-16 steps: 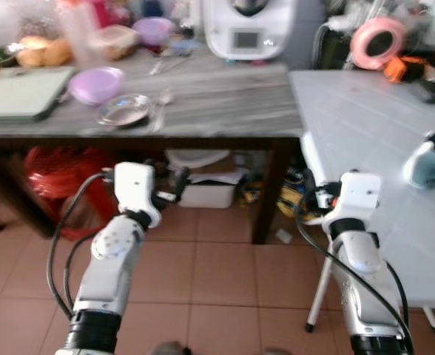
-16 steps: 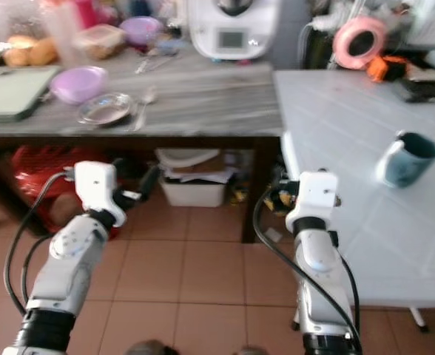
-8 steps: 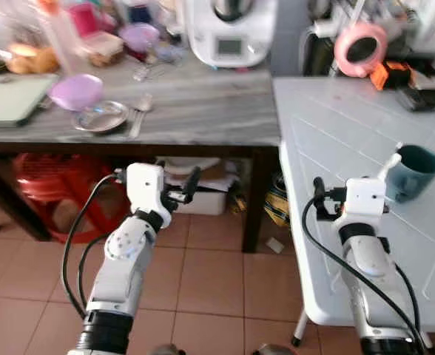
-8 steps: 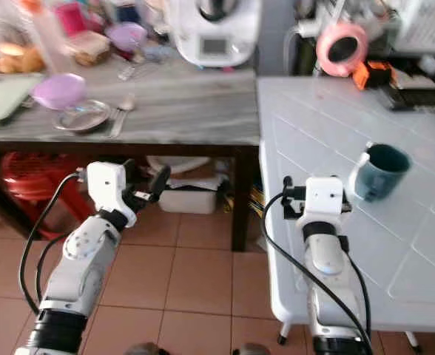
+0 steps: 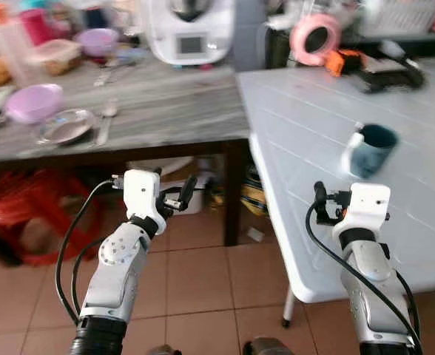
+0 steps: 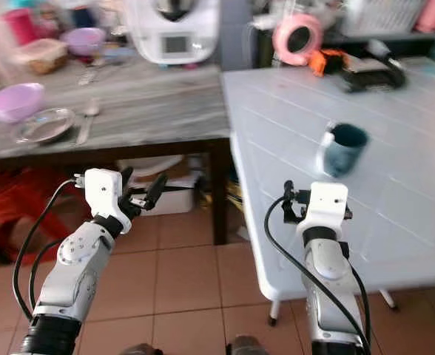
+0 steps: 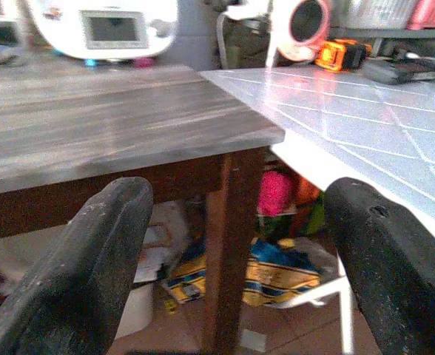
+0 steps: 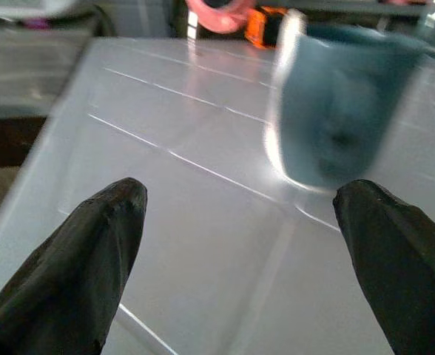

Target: Setting the table

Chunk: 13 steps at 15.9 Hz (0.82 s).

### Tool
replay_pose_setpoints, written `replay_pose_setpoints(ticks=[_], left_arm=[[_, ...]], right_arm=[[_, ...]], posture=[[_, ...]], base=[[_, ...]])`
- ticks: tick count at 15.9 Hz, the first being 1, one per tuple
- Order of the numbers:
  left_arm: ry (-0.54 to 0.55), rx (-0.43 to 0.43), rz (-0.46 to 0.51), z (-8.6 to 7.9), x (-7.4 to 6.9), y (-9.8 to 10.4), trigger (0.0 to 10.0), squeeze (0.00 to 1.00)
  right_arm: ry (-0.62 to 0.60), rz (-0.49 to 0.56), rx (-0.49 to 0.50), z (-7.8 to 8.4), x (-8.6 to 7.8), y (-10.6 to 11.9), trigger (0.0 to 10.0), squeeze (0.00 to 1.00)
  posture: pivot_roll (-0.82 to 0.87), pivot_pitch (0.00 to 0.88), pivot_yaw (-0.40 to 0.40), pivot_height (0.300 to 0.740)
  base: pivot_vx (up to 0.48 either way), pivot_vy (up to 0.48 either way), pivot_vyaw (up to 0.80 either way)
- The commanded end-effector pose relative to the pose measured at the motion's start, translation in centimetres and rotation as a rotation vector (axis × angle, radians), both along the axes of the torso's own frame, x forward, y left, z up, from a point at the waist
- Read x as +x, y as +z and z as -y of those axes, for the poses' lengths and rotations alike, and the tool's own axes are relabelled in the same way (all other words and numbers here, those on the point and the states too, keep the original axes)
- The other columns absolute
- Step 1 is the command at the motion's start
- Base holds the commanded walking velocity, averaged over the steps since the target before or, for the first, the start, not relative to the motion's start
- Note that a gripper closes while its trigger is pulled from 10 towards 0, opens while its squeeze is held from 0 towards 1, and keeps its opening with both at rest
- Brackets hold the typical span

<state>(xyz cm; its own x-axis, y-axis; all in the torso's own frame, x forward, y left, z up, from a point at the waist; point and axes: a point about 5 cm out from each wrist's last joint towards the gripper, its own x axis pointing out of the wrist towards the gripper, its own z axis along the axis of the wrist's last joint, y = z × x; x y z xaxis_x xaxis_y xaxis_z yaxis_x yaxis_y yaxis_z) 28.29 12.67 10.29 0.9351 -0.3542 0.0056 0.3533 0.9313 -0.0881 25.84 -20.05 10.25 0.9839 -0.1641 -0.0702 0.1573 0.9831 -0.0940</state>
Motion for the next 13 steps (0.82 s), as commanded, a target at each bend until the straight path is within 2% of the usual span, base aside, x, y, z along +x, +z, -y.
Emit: replay_pose_setpoints(ticks=[1, 5, 13], left_arm=[[0.014, 0.001, 0.008, -0.42, 0.04, 0.30, 10.0, 0.00], [0.060, 0.010, 0.018, -0.78, 0.12, 0.31, 10.0, 0.00], [0.070, 0.008, -0.009, -0.60, 0.18, 0.20, 10.0, 0.00]], right_arm=[[0.020, 0.025, 0.012, -0.37, 0.10, 0.70, 10.0, 0.00], [0.027, 0.030, 0.014, -0.32, 0.00, 0.75, 10.0, 0.00], [0.031, 0.025, 0.018, -0.24, -0.13, 0.75, 10.0, 0.00]], posture=[[-0.05, 0.000, 0.046, 0.740], [-0.05, 0.000, 0.042, 0.740], [-0.05, 0.000, 0.038, 0.740]], base=[[0.000, 0.000, -0.80], [0.000, 0.000, 0.00], [0.000, 0.000, 0.00]])
